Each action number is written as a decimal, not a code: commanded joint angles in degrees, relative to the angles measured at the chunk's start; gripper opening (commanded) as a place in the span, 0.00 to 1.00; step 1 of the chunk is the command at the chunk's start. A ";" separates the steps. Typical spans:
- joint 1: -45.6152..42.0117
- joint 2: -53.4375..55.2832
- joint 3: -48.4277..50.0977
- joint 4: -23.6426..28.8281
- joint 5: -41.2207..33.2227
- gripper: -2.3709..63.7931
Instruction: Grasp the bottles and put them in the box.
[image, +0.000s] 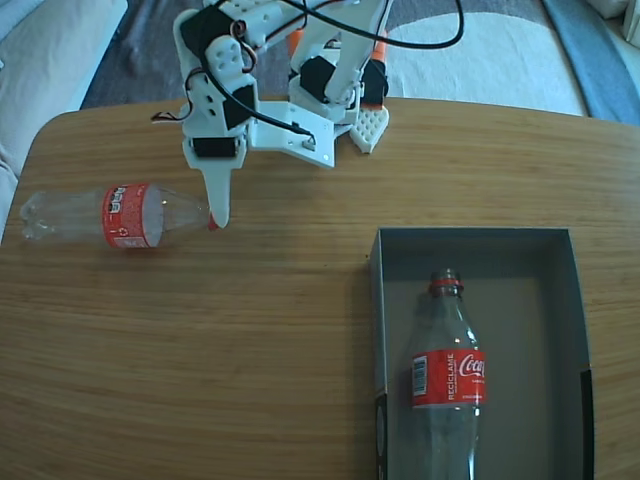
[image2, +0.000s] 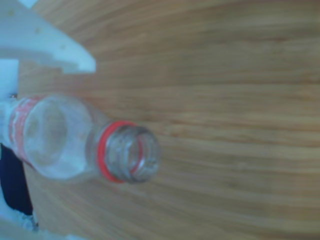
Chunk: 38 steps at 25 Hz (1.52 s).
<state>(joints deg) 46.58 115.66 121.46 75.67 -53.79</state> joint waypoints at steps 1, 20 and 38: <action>1.49 -2.11 -1.23 -1.14 -1.58 0.69; 3.87 -22.85 -16.17 -5.71 -4.31 0.69; 2.02 -27.16 -15.91 -8.53 -3.25 0.69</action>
<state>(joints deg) 48.60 87.89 106.79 67.24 -57.74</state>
